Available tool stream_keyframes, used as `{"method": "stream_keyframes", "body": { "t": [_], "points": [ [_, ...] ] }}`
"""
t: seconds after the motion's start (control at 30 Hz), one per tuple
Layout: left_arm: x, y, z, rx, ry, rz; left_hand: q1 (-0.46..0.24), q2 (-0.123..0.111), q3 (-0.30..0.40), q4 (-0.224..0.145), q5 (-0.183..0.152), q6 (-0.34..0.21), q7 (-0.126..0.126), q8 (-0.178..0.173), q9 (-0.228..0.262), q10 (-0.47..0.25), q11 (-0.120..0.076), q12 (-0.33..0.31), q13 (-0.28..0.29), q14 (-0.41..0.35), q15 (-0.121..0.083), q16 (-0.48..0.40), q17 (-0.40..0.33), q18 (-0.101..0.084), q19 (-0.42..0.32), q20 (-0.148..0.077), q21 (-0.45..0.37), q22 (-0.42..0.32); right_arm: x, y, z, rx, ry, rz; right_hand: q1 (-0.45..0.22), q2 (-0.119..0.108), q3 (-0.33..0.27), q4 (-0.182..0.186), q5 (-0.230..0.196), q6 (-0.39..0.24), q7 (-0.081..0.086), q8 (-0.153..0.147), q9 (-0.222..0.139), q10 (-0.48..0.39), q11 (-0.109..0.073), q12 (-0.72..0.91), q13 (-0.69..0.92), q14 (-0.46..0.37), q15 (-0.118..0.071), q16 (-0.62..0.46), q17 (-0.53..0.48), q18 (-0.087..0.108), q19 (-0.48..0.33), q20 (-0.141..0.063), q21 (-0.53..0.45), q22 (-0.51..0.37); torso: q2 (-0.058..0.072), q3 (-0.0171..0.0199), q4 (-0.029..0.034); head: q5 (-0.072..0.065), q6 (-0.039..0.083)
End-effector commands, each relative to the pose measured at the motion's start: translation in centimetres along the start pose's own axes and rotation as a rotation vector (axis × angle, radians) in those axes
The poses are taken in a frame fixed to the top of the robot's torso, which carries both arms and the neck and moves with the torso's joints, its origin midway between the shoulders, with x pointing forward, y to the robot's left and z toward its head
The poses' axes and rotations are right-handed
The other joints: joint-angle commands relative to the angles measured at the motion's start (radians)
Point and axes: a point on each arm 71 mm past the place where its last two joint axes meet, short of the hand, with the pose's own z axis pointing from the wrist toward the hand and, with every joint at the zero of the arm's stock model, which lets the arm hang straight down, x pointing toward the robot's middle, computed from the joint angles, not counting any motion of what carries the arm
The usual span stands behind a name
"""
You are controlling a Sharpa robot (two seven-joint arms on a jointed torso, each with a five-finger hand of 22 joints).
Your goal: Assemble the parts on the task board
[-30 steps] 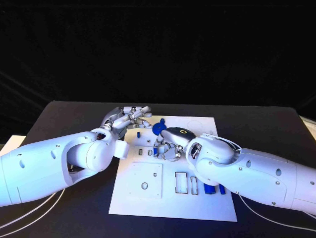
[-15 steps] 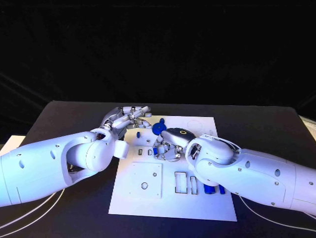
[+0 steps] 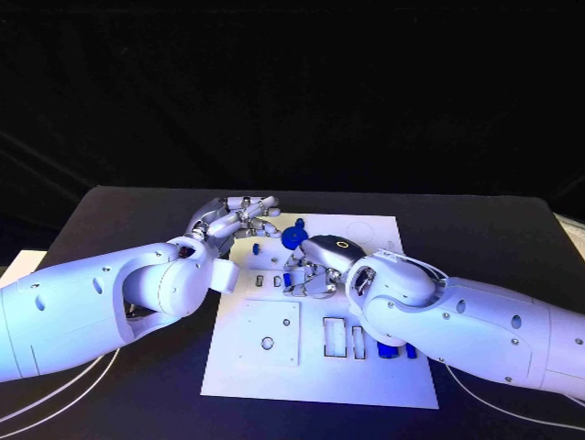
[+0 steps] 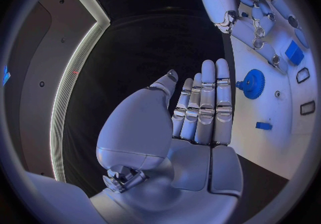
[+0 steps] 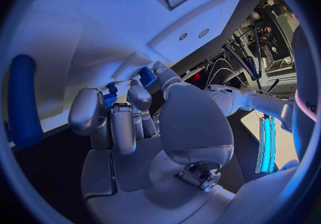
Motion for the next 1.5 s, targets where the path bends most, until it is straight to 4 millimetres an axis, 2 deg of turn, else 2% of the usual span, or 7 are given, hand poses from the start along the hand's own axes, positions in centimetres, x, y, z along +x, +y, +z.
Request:
{"method": "stream_keyframes", "body": {
  "t": [0.03,0.2,0.3,0.37,0.5,0.97,1.5],
  "points": [
    [0.2,0.0,0.1,-0.001,0.019,-0.009,0.004,0.001,0.006,-0.004,0.001,-0.006,-0.001,-0.003,0.001,-0.004,0.0,-0.006,0.001,-0.006,0.002,0.005,0.003,0.009,-0.006,0.003,0.005,0.002,-0.8,0.3,-0.4,-0.031,-0.117,0.034,-0.009,-0.001,-0.011,0.001,-0.003,-0.006,0.001,-0.002,-0.001,-0.002,0.008,-0.003,-0.001,0.071,0.007,-0.003,0.097,-0.002,-0.006,0.001,-0.006,-0.003,0.0,0.0006,0.0001,0.0,0.0],
    [-0.2,0.1,0.0,-0.01,0.012,0.042,-0.013,-0.005,0.019,-0.007,-0.001,0.001,-0.019,0.002,0.005,0.055,-0.025,0.025,0.016,0.117,-0.028,0.126,0.076,0.014,0.072,-0.021,0.084,0.043,-2.0,0.5,-1.6,-0.089,-0.179,0.068,-0.001,-0.01,-0.057,0.01,-0.005,-0.049,0.012,-0.007,-0.009,-0.007,0.018,-0.002,-0.003,0.07,0.014,-0.007,0.092,-0.001,-0.011,0.007,-0.014,-0.014,-0.003,0.0019,-0.0022,0.005,0.003],
    [-0.6,0.1,-0.1,-0.03,0.016,0.119,-0.025,-0.018,0.022,-0.009,-0.002,0.015,-0.046,0.009,0.008,0.152,-0.061,0.103,0.064,0.259,-0.061,0.575,0.49,0.012,0.144,-0.054,0.183,0.099,-3.3,0.4,-2.7,-0.141,-0.188,0.091,0.006,-0.013,-0.117,0.031,-0.006,-0.079,0.022,-0.004,-0.016,-0.017,0.026,-0.008,-0.011,0.068,0.02,-0.012,0.088,0.001,-0.017,0.015,-0.023,-0.027,-0.004,0.0024,-0.0042,0.003,0.006],
    [-0.8,0.4,-0.1,-0.081,0.035,0.177,-0.044,-0.011,0.023,-0.004,0.01,0.031,-0.063,0.021,0.014,0.143,-0.077,0.21,0.16,0.302,-0.082,0.892,0.802,-0.013,0.219,-0.085,0.433,0.354,-4.5,0.0,-3.6,-0.179,-0.172,0.118,0.017,0.001,-0.146,0.043,-0.034,-0.092,0.025,-0.003,-0.019,-0.027,0.03,-0.016,-0.019,0.068,0.025,-0.014,0.085,0.005,-0.027,0.018,-0.035,-0.047,-0.008,0.0027,-0.0032,0.004,0.004],
    [-1.3,1.1,-0.4,-0.211,0.059,0.299,-0.097,-0.029,-0.02,0.02,-0.004,0.051,-0.076,0.049,0.029,0.164,-0.094,0.388,0.301,0.356,-0.084,1.085,1.018,-0.059,0.289,-0.089,0.69,0.688,-6.8,-1.5,-5.4,-0.2,-0.154,0.19,0.06,0.04,-0.162,0.04,-0.075,-0.093,0.026,0.004,-0.019,-0.042,0.031,-0.024,-0.029,0.06,0.026,-0.036,0.055,0.013,-0.049,0.02,-0.064,-0.092,-0.018,0.0036,-0.0052,0.007,0.002],
    [-0.8,-0.2,-0.2,-0.67,0.274,1.034,-0.239,0.034,-0.209,0.186,-0.018,0.007,-0.128,0.335,0.232,0.146,-0.13,0.931,0.836,0.382,-0.121,1.152,1.098,-0.105,0.362,-0.113,0.931,1.022,-13.4,-9.8,-9.9,0.074,-0.274,0.341,0.102,0.086,-0.167,0.03,-0.046,-0.058,0.013,0.03,-0.011,-0.028,0.019,-0.006,-0.023,0.058,0.017,-0.049,0.042,0.013,-0.042,0.012,-0.067,-0.094,-0.058,0.0155,-0.0195,0.027,-0.013],
    [2.0,-0.2,4.1,-0.71,0.308,1.19,-0.272,0.081,-0.349,0.186,-0.033,-0.069,-0.145,0.486,0.384,0.162,-0.147,0.993,0.912,0.382,-0.136,1.152,1.098,-0.12,0.39,-0.129,0.983,1.111,-13.7,-12.4,-10.0,0.171,-0.263,0.342,0.093,0.092,-0.185,0.04,-0.063,-0.054,0.011,0.036,-0.011,-0.039,0.017,-0.026,-0.042,0.051,0.015,-0.069,0.017,0.02,-0.057,0.01,-0.09,-0.132,-0.065,0.0163,-0.0242,0.032,-0.026]
  ]
}}
